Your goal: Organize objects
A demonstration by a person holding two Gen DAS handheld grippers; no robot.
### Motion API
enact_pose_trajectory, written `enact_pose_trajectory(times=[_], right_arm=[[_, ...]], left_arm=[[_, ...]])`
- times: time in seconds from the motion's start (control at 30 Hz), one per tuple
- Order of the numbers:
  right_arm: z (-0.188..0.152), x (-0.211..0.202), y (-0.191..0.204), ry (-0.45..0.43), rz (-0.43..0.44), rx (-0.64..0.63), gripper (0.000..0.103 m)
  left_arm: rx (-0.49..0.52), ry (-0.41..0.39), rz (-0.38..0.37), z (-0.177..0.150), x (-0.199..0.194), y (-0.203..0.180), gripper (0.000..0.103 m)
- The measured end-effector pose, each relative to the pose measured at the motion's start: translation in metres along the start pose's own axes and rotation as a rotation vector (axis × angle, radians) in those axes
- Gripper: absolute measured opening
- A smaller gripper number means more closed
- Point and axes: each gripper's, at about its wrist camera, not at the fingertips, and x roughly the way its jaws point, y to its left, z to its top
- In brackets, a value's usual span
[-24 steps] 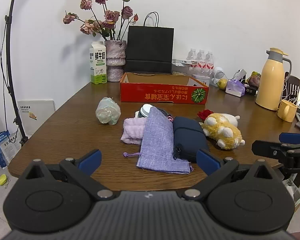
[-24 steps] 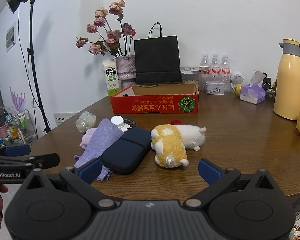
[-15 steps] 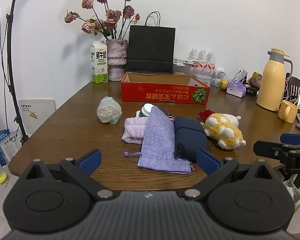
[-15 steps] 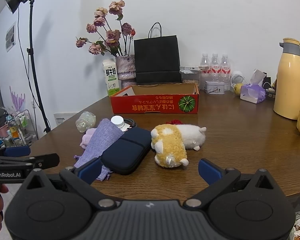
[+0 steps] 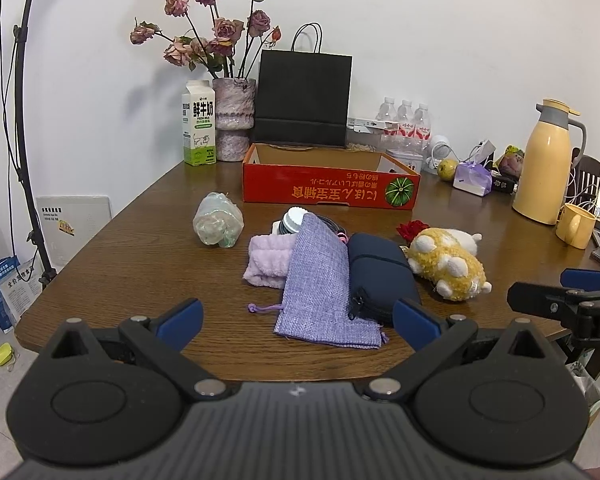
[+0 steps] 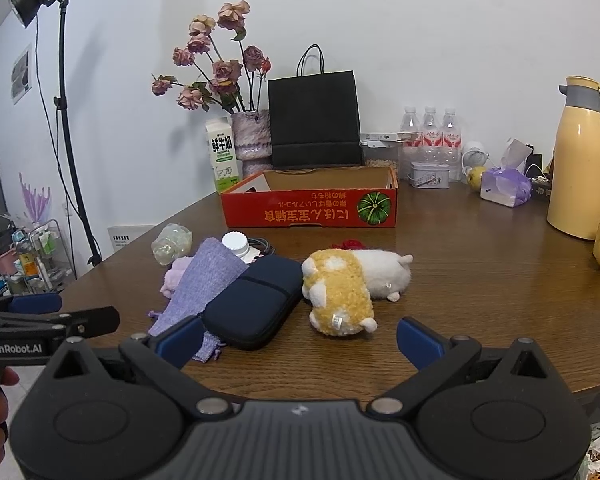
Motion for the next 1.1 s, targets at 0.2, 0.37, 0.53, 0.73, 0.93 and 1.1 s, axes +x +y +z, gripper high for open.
enact_pose_trajectory(times=[0.2,0.37,0.53,0.73,0.93,1.1], right_arm=[[-0.0003,0.0,0.0003,0.0,0.001,0.0,0.103],[-0.0003,0.0001,0.0006,-0.001,0.002,-0.001,0.103],[-0.0006,0.0003,0.0005,-0.001,0.002,-0.001,0.103],[-0.0008,0.0005,0.0003,-0.001,0.002,-0.001,0.103],[-0.0009,0.0007,0.0001,0.0,0.002,-0.001,0.103],[-0.0009,0.0008,0.0,0.001,0.002,-0.001,0.103]], left_arm=[[-0.001,0.001,-0.004,0.0003,-0.0004,0.0008,0.103],[-0.003,0.002,-0.005,0.0003,-0.0009,0.0014,0.103],[-0.005,0.005,-0.004,0.0001,-0.0002,0.0019,0.103],[-0.004,0.006,-0.007,-0.0002,0.0002,0.0026,0.103],[-0.004,0.008,-0.006,-0.0007,0.0007,0.0027,0.103],[-0.004,0.008,-0.007,-0.0008,0.0007,0.0028,0.103]])
